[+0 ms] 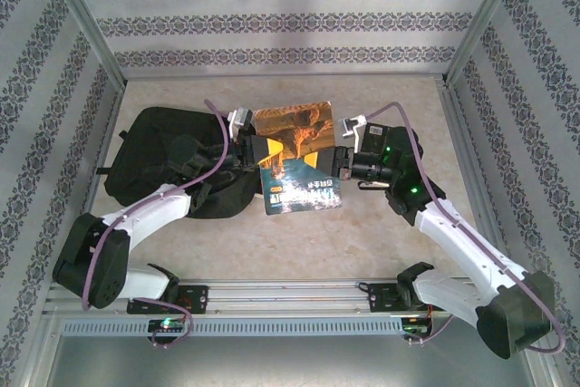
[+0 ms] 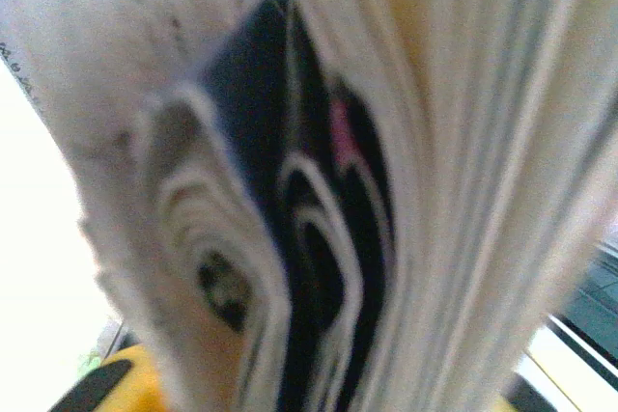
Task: Pack the student bag
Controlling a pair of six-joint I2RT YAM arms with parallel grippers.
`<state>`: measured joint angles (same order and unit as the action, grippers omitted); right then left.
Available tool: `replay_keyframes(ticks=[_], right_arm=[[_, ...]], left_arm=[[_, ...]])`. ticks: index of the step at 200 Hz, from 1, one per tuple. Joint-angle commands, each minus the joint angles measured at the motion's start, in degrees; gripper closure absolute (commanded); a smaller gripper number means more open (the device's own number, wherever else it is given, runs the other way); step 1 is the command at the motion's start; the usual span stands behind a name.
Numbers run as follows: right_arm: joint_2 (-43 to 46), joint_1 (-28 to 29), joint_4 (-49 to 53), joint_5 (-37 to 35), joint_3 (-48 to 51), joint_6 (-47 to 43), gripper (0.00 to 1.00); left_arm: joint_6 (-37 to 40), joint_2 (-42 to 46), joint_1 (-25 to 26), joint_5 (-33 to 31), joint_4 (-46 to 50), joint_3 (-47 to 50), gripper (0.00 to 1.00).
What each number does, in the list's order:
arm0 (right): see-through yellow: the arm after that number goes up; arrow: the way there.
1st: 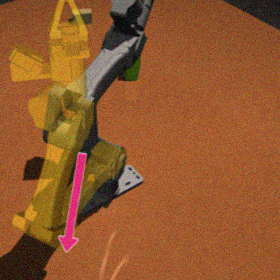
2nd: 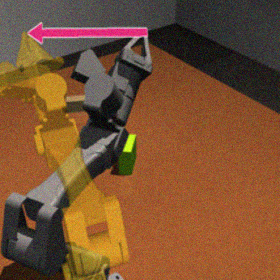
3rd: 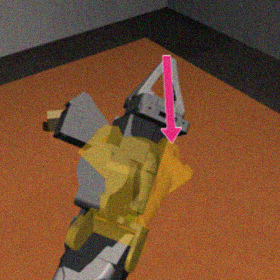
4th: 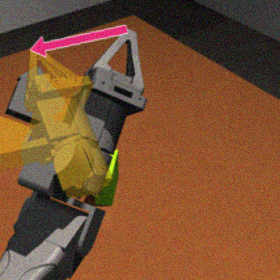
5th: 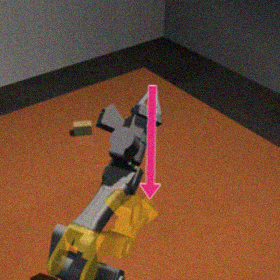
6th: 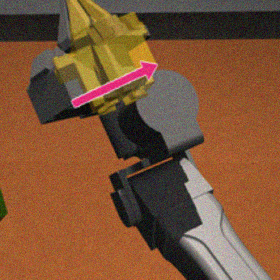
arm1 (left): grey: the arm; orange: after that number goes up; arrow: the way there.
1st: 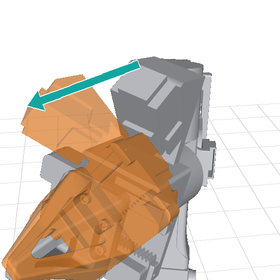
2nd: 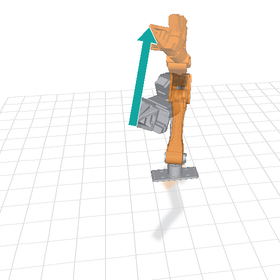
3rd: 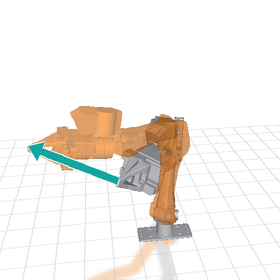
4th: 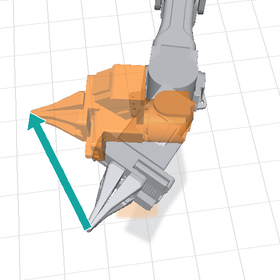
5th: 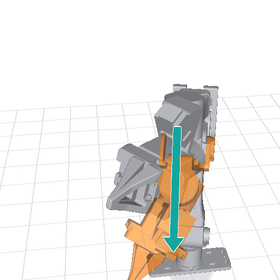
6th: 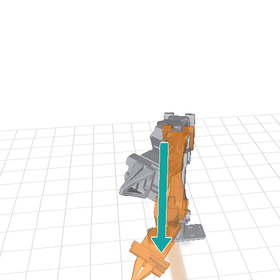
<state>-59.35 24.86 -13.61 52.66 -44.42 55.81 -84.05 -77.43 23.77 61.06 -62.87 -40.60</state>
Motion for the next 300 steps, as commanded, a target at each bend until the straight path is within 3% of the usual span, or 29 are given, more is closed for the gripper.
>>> replay_keyframes(ticks=[1, 13, 34, 51, 81, 100, 126, 164, 187, 242, 277, 300], right_arm=[[-1.10, -0.64, -3.35, -0.72, -2.90, 0.03, 1.00], [-1.54, -0.67, -2.99, -0.63, -3.26, -0.15, 1.00], [-1.77, -0.82, -2.41, -1.38, -3.14, -0.54, 1.00], [-1.44, -1.22, -0.93, -3.10, -2.83, -0.97, 1.00], [1.16, -2.07, -0.58, -7.95, -0.21, -0.55, 0.52], [3.27, -1.47, -3.53, -11.99, 2.88, 1.46, 0.31], [4.24, 2.30, -12.62, -19.07, 8.04, 6.59, 0.14], [1.41, 10.24, -28.10, -30.20, 12.88, 9.16, 0.06], [-0.24, 14.72, -34.12, -37.50, 13.30, 7.67, 0.09], [-8.39, 16.59, -39.30, -41.81, 9.60, 11.36, 0.36], [-11.31, 16.62, -41.93, -43.18, 8.67, 12.18, 0.67], [-11.08, 16.61, -41.31, -44.17, 8.73, 10.66, 0.94]], left_arm=[[-0.14, -0.01, 0.17, 3.30, -5.55, 0.49, 0.71], [0.26, -0.04, 0.18, 3.94, -4.99, 0.39, 0.75], [2.61, 0.57, 0.13, 4.03, -2.11, 0.12, 1.00], [4.31, 1.28, 0.01, 2.70, -0.47, -0.09, 1.00], [6.18, 3.53, -0.99, -5.29, 3.34, -0.03, 1.00], [5.81, 4.67, -0.90, -12.66, 3.14, 0.31, 1.00], [4.29, 5.62, -0.67, -24.01, 0.94, 2.02, 1.00], [4.57, 4.88, 1.76, -30.23, -0.09, 1.40, 1.00], [6.78, 4.86, 3.16, -31.80, 2.04, 1.06, 1.00], [9.21, 4.20, 6.53, -34.84, 2.01, 2.13, 1.00], [10.44, 5.51, 7.15, -36.56, 3.43, 3.22, 1.00], [11.57, 6.66, 7.26, -37.13, 5.39, 3.98, 1.00]])
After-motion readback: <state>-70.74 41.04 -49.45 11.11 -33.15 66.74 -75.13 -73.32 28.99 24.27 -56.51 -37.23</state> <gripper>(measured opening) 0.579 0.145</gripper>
